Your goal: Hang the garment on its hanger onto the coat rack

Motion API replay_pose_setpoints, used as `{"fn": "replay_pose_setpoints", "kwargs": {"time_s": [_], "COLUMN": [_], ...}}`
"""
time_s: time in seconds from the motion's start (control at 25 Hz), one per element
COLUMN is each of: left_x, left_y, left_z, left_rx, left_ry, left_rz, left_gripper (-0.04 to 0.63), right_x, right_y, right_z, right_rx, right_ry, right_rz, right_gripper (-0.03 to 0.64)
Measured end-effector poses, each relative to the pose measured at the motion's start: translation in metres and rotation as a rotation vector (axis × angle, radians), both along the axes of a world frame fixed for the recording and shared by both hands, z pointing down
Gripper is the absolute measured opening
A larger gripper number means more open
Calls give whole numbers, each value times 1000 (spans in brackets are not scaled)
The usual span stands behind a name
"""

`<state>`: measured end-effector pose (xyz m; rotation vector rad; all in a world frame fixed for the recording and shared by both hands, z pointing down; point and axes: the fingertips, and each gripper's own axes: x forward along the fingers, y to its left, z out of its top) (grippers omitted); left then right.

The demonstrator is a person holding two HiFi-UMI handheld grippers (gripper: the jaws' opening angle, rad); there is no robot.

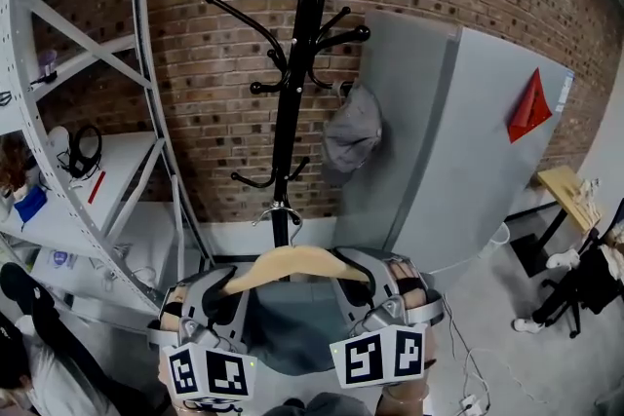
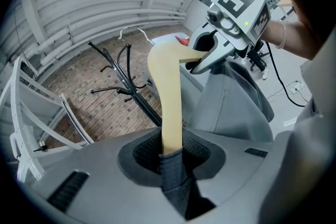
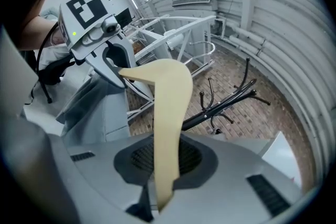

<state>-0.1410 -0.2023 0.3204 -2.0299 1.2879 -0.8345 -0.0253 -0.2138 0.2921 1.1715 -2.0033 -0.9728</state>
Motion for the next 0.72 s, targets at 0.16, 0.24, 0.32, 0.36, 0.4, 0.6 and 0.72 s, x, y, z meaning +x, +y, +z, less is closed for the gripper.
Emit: {"fn": "replay_pose_setpoints", "kwargs": {"time_s": [0.16, 0.24, 0.32, 0.36, 0.4, 0.6, 0.72], "left_x": [-3, -4, -5, -6, -7, -12, -11], "left_y": [-20, -30, -41, -46, -52, -85, -108], "left_z": [0, 2, 2, 2, 2, -2, -6], "left_rx": [1, -3, -5, -9, -14, -24, -11], "left_ry": [5, 4, 2, 1, 0, -2, -10], "left_rz": [2, -4, -12, -13, -14, -37, -47], "left_gripper": [84, 84, 84, 84, 84, 84, 84], "right_x": [-3, -4, -6, -7, -8, -15, -13], "right_y": [-19, -29, -40, -46, -52, -86, -110], "right_z": [0, 2, 2, 1, 1, -3, -5], "right_rx": [-4, -7, -3, -2, -3, 4, 14], "right_ry": [-6, -4, -5, -5, -3, -3, -13], "right_rz": [1, -9, -22, -29, -38, -89, -100], "right_gripper": [58, 58, 58, 58, 58, 58, 58]}}
